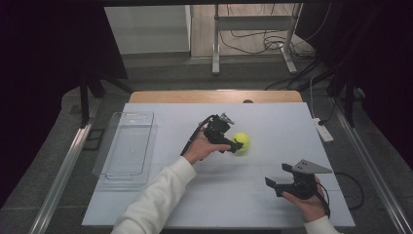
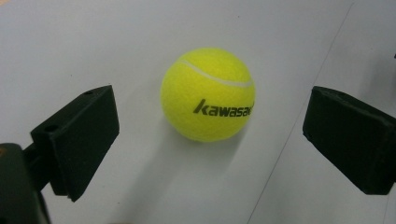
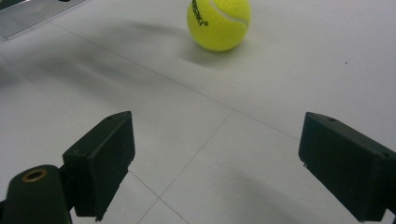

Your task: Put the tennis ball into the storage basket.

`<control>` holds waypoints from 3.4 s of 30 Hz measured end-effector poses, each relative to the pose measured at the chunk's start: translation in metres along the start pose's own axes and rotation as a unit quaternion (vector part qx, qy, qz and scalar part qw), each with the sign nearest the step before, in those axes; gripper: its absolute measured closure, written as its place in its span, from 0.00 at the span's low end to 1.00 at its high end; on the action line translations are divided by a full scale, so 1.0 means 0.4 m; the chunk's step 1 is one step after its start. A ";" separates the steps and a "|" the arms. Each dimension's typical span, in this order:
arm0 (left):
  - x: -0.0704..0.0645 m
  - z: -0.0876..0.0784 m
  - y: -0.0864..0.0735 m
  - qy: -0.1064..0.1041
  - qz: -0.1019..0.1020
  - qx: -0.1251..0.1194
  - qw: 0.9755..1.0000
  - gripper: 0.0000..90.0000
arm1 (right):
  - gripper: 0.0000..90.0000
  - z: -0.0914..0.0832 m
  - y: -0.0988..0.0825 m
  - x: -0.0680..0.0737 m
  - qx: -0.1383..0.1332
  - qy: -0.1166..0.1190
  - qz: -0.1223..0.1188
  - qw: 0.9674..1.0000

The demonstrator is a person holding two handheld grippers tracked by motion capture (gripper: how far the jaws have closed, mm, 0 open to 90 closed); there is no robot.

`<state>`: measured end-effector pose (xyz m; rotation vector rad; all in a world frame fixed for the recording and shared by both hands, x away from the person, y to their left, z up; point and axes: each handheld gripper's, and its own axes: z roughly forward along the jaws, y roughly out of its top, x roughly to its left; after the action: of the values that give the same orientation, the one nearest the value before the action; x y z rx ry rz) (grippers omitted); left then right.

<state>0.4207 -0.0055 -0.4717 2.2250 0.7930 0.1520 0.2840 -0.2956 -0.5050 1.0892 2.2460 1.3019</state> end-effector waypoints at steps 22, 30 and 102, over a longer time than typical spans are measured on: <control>0.006 0.077 0.028 0.003 -0.008 0.023 1.000 0.03 | 0.12 -0.001 -0.002 -0.004 0.002 0.000 0.001 1.000; 0.009 0.096 0.030 0.001 -0.010 0.026 1.000 0.03 | 0.12 -0.001 -0.002 -0.005 0.001 0.000 0.001 1.000; -0.010 0.015 -0.010 -0.002 0.009 0.009 1.000 0.29 | 0.12 -0.001 -0.003 -0.004 0.002 -0.003 -0.001 1.000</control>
<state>0.4176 -0.0093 -0.4780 2.2484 0.7752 0.1488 0.2843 -0.2976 -0.5059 1.0914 2.2451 1.2934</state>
